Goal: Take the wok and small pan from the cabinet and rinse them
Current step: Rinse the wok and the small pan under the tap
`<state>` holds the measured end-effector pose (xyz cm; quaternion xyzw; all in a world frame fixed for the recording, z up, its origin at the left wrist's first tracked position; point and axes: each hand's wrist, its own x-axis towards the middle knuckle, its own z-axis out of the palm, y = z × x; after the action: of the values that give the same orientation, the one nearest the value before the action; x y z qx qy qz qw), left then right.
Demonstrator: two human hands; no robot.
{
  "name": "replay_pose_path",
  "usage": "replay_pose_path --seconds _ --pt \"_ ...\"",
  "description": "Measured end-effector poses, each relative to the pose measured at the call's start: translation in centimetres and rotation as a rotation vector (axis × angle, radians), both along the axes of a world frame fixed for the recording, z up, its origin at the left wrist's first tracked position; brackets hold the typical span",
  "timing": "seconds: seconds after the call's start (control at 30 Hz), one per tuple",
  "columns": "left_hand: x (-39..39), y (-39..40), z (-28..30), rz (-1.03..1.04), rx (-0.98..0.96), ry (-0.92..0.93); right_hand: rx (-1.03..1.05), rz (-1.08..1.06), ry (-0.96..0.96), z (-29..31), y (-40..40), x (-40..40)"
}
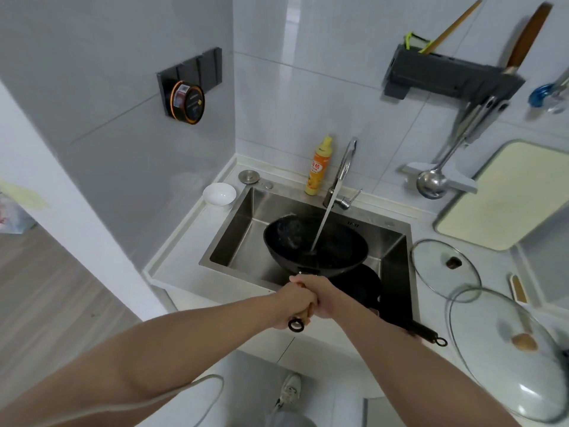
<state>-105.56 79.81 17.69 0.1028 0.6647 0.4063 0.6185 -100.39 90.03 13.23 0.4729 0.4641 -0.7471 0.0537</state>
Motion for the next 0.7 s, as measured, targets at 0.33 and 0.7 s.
replay_pose_path --seconds 0.33,0.7 --pt "-0.4 -2.0 -1.7 -0.140 0.003 0.387 -0.148 -0.006 0.123 -2.1 -2.2 -0.7" --pt "-1.0 -1.6 -2.0 -0.075 0.075 0.188 0.144 -0.096 -0.027 -0.5 -1.5 -1.5"
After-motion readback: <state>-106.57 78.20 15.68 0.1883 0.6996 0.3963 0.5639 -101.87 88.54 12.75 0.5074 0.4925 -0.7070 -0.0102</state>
